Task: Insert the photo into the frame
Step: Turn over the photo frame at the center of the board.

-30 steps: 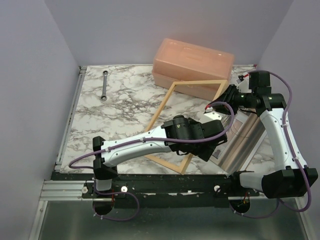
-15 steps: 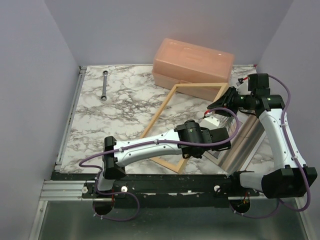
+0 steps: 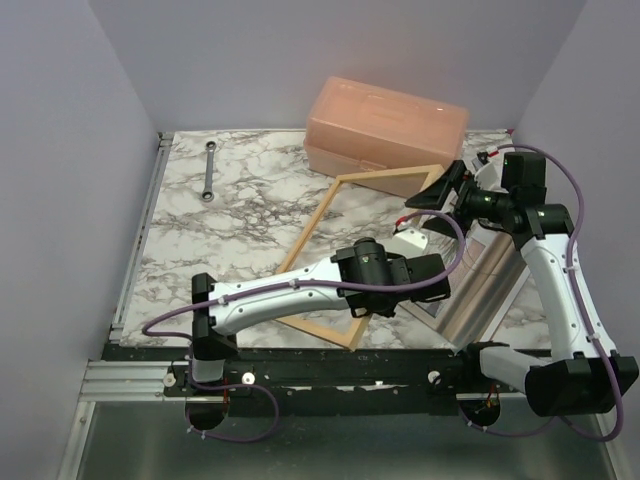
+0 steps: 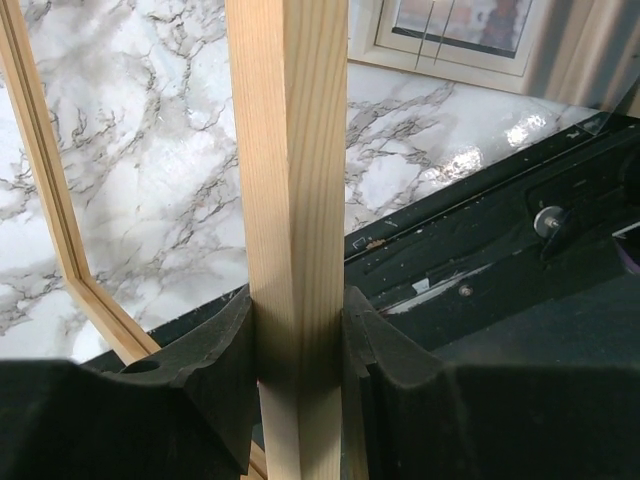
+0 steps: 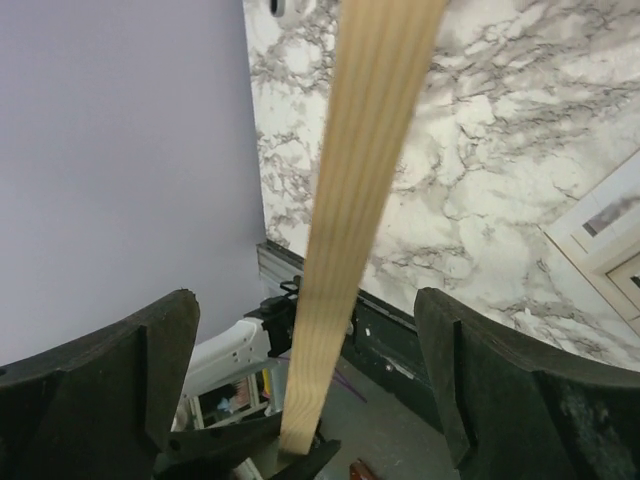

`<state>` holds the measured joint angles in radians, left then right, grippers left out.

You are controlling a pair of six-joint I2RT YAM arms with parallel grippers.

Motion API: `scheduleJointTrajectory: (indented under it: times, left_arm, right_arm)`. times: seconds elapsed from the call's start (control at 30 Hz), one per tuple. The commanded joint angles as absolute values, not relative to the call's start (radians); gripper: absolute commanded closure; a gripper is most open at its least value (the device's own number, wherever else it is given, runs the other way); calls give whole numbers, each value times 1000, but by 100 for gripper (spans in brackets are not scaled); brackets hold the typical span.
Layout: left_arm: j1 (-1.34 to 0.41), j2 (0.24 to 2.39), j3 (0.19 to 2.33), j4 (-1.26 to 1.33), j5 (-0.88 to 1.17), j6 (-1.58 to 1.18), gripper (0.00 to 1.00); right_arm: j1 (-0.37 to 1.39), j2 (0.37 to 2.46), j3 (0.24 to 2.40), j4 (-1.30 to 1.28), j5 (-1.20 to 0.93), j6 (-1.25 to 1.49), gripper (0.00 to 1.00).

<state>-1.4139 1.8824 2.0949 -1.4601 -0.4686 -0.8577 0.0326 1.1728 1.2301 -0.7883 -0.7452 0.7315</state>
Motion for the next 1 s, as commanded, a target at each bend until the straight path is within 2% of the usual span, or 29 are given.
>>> scheduleJointTrajectory:
  times: [0.0, 0.3, 0.63, 0.73, 0.97]
  left_arm:
    - [-1412, 1730, 2069, -1416, -501, -848, 100]
    - [-1349, 1515, 1944, -1274, -365, -835, 100]
    - [-1192, 1161, 1463, -729, 61, -905, 100]
    - [-1160, 1095, 1374, -646, 113, -939, 100]
    - [-1148, 1085, 1345, -667, 109, -951, 100]
  right_arm:
    - [35, 1114, 1188, -663, -831, 777, 0]
    - [35, 1011, 1095, -337, -957, 974, 0]
    - [37, 941, 990, 145, -1037, 1277, 0]
    - [37, 934, 955, 165, -1016, 1293, 0]
    - [104, 952, 879, 177, -937, 1294, 0]
